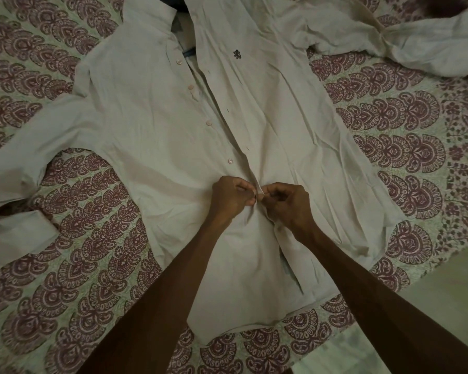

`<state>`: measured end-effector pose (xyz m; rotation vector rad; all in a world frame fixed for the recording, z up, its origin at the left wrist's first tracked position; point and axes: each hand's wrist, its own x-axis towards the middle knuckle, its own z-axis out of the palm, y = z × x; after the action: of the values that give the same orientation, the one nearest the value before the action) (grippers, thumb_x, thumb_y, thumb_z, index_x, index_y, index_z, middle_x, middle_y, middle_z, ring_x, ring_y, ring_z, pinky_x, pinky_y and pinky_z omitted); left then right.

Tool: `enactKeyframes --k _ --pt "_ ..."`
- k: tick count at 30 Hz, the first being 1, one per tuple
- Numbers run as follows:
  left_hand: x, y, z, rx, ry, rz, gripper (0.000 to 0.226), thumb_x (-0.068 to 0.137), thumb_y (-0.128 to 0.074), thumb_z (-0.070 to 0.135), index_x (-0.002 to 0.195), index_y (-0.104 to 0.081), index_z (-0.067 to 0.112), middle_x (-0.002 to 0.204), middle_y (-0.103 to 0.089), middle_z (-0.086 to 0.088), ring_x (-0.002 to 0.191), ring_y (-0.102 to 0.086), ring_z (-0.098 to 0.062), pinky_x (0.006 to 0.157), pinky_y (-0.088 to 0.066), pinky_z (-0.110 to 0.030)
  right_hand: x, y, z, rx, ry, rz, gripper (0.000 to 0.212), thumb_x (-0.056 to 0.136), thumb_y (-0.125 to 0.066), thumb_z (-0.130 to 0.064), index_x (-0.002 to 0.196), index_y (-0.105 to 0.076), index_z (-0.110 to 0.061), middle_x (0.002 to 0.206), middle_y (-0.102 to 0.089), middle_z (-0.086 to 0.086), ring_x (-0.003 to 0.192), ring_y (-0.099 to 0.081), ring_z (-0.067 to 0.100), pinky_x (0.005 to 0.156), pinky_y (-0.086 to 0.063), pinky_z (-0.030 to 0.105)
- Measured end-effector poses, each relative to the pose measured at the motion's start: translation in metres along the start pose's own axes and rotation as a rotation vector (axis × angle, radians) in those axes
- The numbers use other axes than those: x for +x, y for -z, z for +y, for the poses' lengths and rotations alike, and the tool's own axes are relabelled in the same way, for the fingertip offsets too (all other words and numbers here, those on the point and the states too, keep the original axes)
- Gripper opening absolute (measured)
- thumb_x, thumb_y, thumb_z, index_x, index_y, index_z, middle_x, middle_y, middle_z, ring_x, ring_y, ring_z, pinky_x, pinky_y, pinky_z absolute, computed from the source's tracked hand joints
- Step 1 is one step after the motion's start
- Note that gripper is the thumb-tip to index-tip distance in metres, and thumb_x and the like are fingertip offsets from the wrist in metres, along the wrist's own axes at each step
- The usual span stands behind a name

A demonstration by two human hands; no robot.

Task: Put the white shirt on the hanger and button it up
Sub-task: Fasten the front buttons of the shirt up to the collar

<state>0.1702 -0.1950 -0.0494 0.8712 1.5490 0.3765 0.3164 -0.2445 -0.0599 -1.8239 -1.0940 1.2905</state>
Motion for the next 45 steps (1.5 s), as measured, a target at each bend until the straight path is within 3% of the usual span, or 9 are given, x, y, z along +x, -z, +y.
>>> enactKeyframes --k 5,9,13,18,24,33,36,40,45 --pt "0.004 0.002 0.000 -0.025 0.047 -0.040 0.016 0.081 -0.071 -0.001 0.073 -0.070 0.013 0.080 -0.073 -0.014 0.073 -0.074 -0.024 0.080 -0.060 -0.035 -0.003 -0.001 0.006 0.047 0.030 -0.008 0.010 0.084 -0.076 -0.014 0.094 -0.079 -0.010 0.080 -0.077 0.002 0.069 -0.072 0.016 0.066 -0.060 0.030" --pt "0.008 0.007 -0.002 -0.056 0.077 -0.074 0.004 0.083 -0.071 0.001 0.083 -0.072 0.004 0.085 -0.073 -0.018 0.077 -0.074 -0.024 0.079 -0.061 -0.033 0.001 0.005 0.009 -0.022 0.129 -0.053 0.013 0.090 -0.069 -0.015 0.097 -0.078 -0.009 0.088 -0.077 0.001 0.082 -0.073 0.011 0.078 -0.059 0.029" --pt "0.004 0.012 0.001 -0.177 0.081 -0.156 0.030 0.089 -0.070 0.021 0.101 -0.070 -0.006 0.087 -0.074 -0.017 0.078 -0.074 -0.018 0.072 -0.060 -0.024 0.004 0.004 0.010 -0.085 0.186 -0.052 0.011 0.087 -0.073 -0.013 0.094 -0.079 -0.009 0.085 -0.077 -0.001 0.078 -0.072 0.006 0.071 -0.053 0.018" --pt "0.007 0.001 -0.004 -0.143 0.114 0.015 0.029 0.082 -0.077 0.012 0.098 -0.068 -0.009 0.091 -0.073 -0.019 0.070 -0.073 -0.020 0.065 -0.061 -0.026 0.004 -0.010 0.013 -0.117 0.145 0.051 0.010 0.080 -0.080 -0.018 0.089 -0.079 -0.013 0.077 -0.075 -0.007 0.070 -0.071 0.002 0.071 -0.057 0.016" --pt "0.004 -0.010 -0.022 -0.039 -0.034 0.145 0.012 0.085 -0.072 0.013 0.078 -0.068 0.003 0.074 -0.073 -0.011 0.064 -0.072 -0.020 0.073 -0.061 -0.038 0.002 -0.015 0.015 -0.101 0.105 0.073 0.010 0.079 -0.081 -0.020 0.087 -0.079 -0.014 0.074 -0.072 -0.011 0.069 -0.070 0.000 0.069 -0.054 0.011" --pt "0.002 -0.012 -0.021 -0.118 -0.026 0.181 0.010 0.085 -0.069 0.004 0.095 -0.067 0.004 0.082 -0.072 -0.012 0.056 -0.066 -0.013 0.059 -0.057 -0.022 0.001 -0.011 0.011 -0.098 0.077 0.042 0.012 0.080 -0.080 -0.024 0.086 -0.080 -0.014 0.076 -0.075 -0.008 0.069 -0.071 0.003 0.070 -0.059 0.021" --pt "0.002 -0.011 -0.021 -0.151 -0.018 0.172 0.021 0.085 -0.068 0.001 0.105 -0.061 0.002 0.084 -0.071 -0.012 0.058 -0.065 -0.014 0.059 -0.056 -0.021 -0.003 -0.008 0.003 -0.030 -0.010 0.021 0.008 0.081 -0.077 -0.020 0.085 -0.079 -0.013 0.075 -0.076 -0.001 0.069 -0.072 0.009 0.068 -0.062 0.029" --pt "-0.001 -0.005 -0.028 -0.194 -0.113 0.118 0.033 0.084 -0.067 -0.004 0.104 -0.044 0.009 0.073 -0.064 -0.006 0.055 -0.063 -0.011 0.065 -0.056 -0.027 -0.001 0.002 -0.014 0.292 -0.299 -0.118 0.009 0.082 -0.073 -0.005 0.088 -0.077 0.000 0.076 -0.072 0.017 0.066 -0.067 0.021 0.066 -0.059 0.033" --pt "-0.003 0.006 -0.029 0.055 -0.353 0.005 0.043 0.081 -0.073 0.001 0.101 -0.039 0.018 0.075 -0.059 -0.006 0.066 -0.063 -0.014 0.068 -0.057 -0.026 0.023 0.018 -0.027 0.304 -0.641 -0.341 0.012 0.081 -0.071 -0.005 0.089 -0.073 0.003 0.066 -0.064 0.007 0.058 -0.058 0.012 0.059 -0.053 0.022"
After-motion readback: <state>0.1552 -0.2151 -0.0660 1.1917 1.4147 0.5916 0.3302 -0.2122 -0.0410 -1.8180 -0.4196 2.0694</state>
